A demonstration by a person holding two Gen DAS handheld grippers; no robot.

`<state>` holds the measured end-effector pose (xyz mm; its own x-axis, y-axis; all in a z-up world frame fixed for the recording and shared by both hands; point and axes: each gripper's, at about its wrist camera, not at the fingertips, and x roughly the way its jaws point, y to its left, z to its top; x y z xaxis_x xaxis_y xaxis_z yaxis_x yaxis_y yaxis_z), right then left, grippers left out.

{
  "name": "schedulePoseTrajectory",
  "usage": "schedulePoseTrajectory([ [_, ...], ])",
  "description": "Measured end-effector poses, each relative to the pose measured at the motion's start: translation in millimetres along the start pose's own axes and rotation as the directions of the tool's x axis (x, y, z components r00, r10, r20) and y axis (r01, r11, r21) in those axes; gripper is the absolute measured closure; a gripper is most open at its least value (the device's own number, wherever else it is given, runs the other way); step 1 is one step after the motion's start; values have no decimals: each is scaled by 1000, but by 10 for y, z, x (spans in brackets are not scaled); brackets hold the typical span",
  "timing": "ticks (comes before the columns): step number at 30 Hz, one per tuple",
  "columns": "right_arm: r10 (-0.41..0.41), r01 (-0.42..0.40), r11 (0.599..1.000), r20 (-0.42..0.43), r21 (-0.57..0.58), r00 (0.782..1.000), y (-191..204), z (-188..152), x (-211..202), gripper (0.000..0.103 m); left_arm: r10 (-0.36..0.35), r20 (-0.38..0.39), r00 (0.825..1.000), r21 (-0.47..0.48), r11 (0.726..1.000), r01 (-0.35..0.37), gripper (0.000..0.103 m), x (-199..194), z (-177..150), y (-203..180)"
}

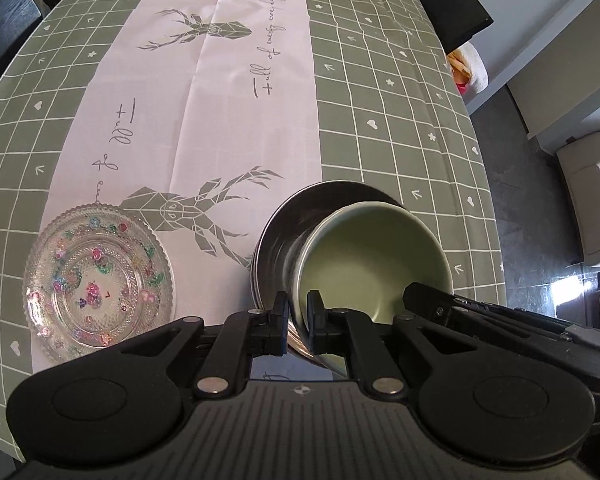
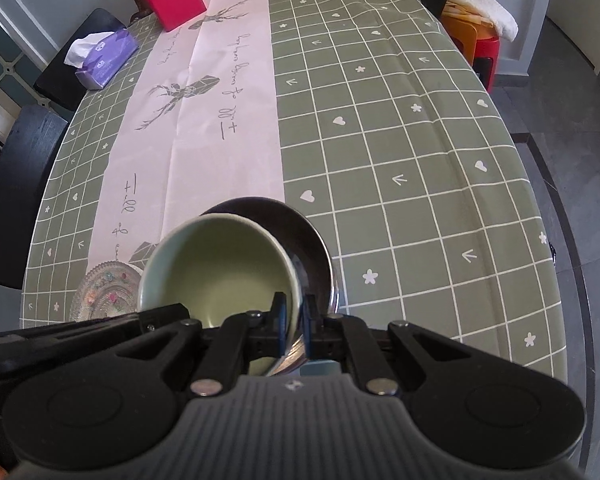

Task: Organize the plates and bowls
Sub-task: 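Carry the green bowl with both grippers and lower it into the orange bowl, then open both grippers and regrip the nested bowl stack rim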

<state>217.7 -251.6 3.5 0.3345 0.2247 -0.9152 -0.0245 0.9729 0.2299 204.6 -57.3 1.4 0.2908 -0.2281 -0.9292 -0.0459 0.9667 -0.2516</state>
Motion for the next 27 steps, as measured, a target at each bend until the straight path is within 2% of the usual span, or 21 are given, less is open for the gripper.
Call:
schedulePoseTrajectory([
  [15, -15, 15, 1000, -29, -8, 999, -23, 52, 194, 98, -8, -72, 997, 25, 1000, 10, 92, 182, 94, 23],
  [22, 2, -1, 1000, -42, 9, 999, -57, 63, 219, 97, -19, -78, 997, 24, 999, 21, 91, 184, 117, 49],
  [27, -1, 2, 1000, -51, 10, 999, -49, 62, 227, 94, -26, -78, 997, 23, 999, 27, 85, 152, 116, 63],
])
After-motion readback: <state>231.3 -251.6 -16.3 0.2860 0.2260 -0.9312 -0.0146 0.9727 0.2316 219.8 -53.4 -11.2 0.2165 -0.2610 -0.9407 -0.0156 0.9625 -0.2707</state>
